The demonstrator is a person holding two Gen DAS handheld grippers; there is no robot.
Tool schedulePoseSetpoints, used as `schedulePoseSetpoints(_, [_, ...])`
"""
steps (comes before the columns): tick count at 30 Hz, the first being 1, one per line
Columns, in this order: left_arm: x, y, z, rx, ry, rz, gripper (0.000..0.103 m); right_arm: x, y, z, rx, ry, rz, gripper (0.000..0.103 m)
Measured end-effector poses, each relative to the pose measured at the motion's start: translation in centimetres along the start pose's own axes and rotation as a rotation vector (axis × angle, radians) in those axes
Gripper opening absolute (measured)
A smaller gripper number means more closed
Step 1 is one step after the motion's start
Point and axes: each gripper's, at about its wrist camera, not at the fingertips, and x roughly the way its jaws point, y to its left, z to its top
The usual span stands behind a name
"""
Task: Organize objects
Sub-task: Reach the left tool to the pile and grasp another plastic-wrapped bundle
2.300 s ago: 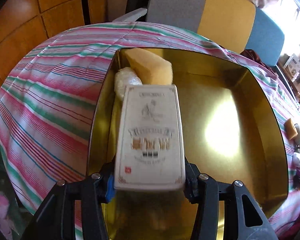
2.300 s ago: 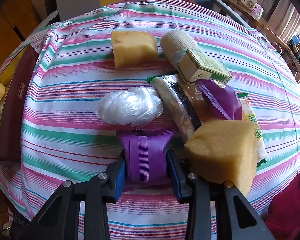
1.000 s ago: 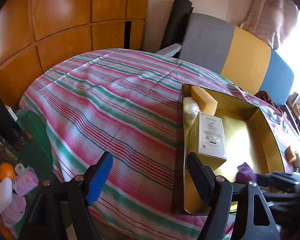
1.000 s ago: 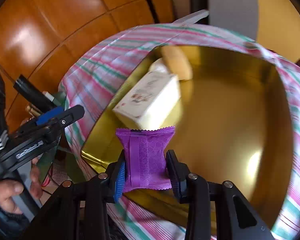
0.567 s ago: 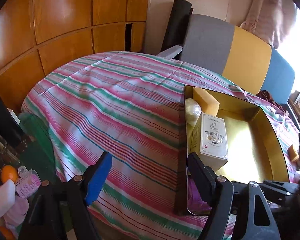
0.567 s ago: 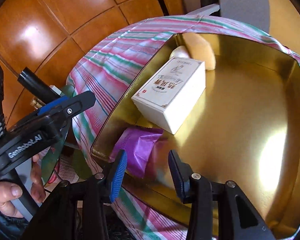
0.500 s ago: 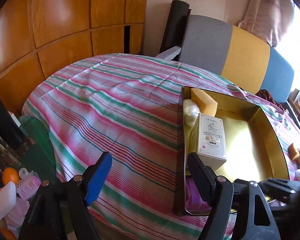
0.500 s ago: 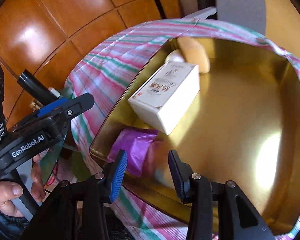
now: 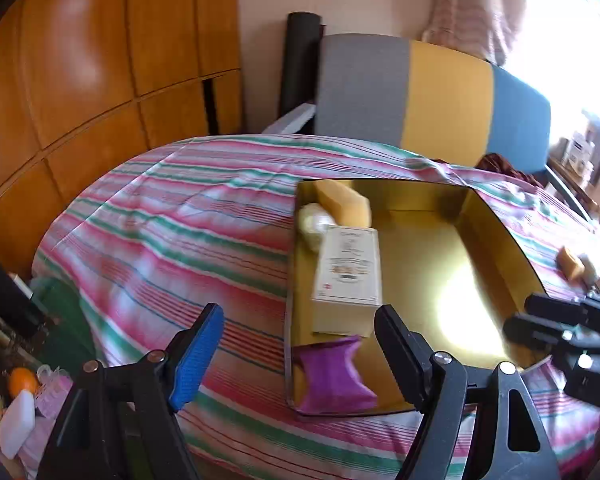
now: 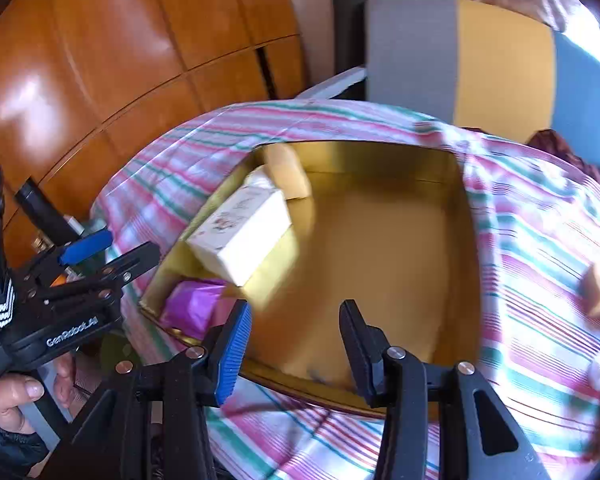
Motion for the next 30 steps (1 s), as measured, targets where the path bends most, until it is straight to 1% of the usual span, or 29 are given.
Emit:
schedulePoseSetpoints(5, [-0.4,-2.3,0.0,0.054,-0.003,-0.036,0.078,-2.1,-4.0,-0.9,0.078,-0.024,-0.057,0.046])
schedulePoseSetpoints(8, [-0.4,-3.9,0.0,0.091,0.002,-0.067,0.078,-3.5,-6.8,-1.6,0.121,-0.033,-0.111,0.046])
schedulePoseSetpoints(13, [-0.4,-6.4,0.4,0.135,0.011,-0.119,0.078,-6.7,-12.3,-3.1,0.206,-0.047,-0.225,0.046])
schedulePoseSetpoints(15, [-0.2,-7.4,0.7,0.148,0.022,-0.152,0.078,-8.6,-15.0,-3.7,0.255,-0.056,-0.285,0.046])
schedulePoseSetpoints(18, [-0.2,-9.0,1.1,0.164,0.029,-0.208,0.078,-12.0,-19.7,-5.1,0.378,-0.098,-0.363,0.046])
schedulePoseSetpoints(21, [-0.5,-11.1,1.7,0.201,0.014,-0.252,0.078,-15.4,-23.9,-6.9,0.524,-0.167,-0.468,0.047])
schedulePoseSetpoints(23, [-0.7,-12.7,2.1,0.229,0.008,-0.287,0.078,-17.2,-26.4,-8.5,0.625,-0.212,-0.520,0.047])
schedulePoseSetpoints(25, [-0.9,-14.5,2.5,0.261,0.002,-0.309,0.078,-18.3,-28.5,-10.2,0.734,-0.254,-0.538,0.047])
schedulePoseSetpoints(27, [-0.8,-16.4,2.7,0.300,0.002,-0.341,0.078,-18.7,-29.9,-11.6,0.810,-0.279,-0.539,0.047])
schedulePoseSetpoints(29, [-0.8,-18.8,2.9,0.346,0.006,-0.375,0.078,-18.8,-30.8,-12.7,0.875,-0.296,-0.511,0.047])
schedulePoseSetpoints(30, [-0.9,-19.8,2.9,0.368,0.005,-0.390,0.078,-19.1,-30.9,-12.9,0.898,-0.320,-0.489,0.047])
